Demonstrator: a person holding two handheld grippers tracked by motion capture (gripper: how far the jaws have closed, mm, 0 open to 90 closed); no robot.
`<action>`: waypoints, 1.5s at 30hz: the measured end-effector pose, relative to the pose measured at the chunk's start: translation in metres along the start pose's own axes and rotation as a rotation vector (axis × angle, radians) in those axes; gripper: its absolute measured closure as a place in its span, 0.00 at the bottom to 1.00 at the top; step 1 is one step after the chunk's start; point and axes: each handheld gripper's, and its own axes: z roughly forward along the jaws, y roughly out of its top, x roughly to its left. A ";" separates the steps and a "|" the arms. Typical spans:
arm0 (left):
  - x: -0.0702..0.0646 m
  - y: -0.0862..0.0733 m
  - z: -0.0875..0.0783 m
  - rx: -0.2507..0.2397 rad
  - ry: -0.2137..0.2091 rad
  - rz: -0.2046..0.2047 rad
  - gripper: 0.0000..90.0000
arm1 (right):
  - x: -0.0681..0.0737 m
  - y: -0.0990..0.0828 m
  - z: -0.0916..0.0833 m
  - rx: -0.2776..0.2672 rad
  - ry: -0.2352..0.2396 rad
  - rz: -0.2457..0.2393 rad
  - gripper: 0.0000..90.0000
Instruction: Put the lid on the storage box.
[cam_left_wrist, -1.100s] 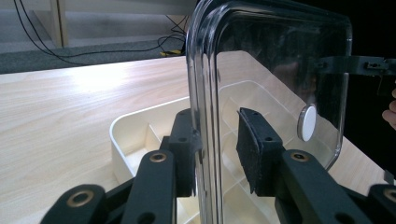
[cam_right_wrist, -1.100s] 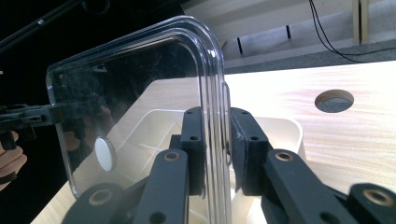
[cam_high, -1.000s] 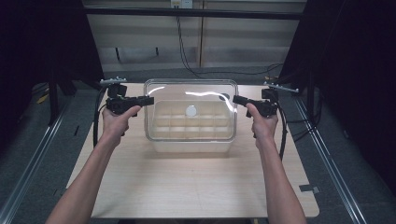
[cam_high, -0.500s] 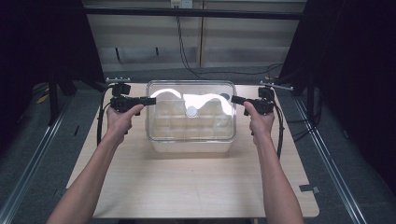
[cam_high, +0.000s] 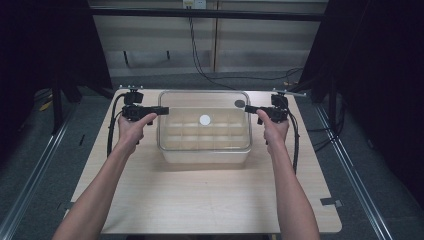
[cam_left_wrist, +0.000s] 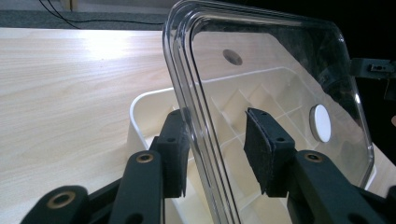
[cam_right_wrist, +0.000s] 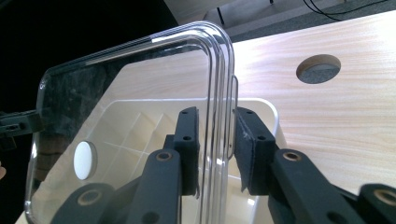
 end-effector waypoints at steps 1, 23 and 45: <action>0.001 0.000 0.000 0.009 0.001 0.005 0.66 | 0.000 -0.001 0.002 0.008 -0.012 -0.004 0.79; 0.019 -0.015 0.020 0.064 0.028 -0.067 0.68 | -0.010 -0.013 0.013 0.064 -0.059 0.012 0.75; 0.033 -0.020 0.036 0.087 0.002 -0.142 0.67 | -0.005 -0.021 0.036 0.106 -0.184 -0.017 0.59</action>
